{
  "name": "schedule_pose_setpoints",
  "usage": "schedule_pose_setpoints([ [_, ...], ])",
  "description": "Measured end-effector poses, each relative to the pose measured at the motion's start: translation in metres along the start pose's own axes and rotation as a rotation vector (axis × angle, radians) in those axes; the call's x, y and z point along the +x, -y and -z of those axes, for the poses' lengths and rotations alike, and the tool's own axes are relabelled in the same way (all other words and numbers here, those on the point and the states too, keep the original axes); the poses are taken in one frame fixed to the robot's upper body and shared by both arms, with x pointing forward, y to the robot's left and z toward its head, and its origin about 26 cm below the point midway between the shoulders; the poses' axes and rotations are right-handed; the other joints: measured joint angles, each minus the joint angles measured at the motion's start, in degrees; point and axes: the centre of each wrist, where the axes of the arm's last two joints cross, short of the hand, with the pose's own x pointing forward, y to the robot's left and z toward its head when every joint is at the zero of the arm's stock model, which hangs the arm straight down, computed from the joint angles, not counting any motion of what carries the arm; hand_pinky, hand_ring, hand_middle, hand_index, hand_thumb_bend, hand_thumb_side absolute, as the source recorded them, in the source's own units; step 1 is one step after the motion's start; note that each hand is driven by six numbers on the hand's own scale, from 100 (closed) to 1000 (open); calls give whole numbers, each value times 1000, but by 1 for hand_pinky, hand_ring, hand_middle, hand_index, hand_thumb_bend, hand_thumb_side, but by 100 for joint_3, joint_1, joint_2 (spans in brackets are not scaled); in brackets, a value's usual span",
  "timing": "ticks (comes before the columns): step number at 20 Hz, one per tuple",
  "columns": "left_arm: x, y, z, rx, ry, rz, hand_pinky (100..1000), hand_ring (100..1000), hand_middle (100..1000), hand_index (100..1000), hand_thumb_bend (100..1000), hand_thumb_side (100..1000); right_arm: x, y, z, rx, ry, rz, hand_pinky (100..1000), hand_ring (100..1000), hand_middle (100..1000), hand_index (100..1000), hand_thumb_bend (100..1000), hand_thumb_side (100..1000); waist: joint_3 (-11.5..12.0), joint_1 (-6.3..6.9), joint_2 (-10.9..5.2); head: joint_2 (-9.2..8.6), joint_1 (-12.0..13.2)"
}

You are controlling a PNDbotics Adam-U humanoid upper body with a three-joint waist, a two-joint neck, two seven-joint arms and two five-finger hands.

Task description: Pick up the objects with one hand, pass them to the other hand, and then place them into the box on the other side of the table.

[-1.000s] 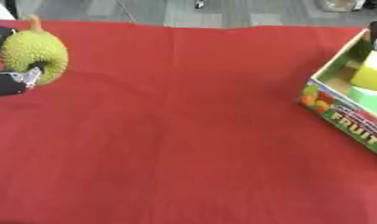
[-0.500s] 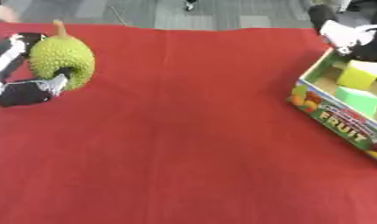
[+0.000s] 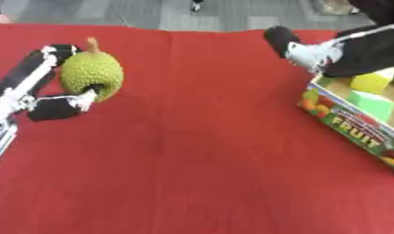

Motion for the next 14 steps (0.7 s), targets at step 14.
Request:
schedule_pose_setpoints([
  [14,11,35,11,46,54,-21,724,655,600,647,100,294,18,-24,41,214,135,11,885,900,841,879,245,328,-47,-72,-14,12,-292],
])
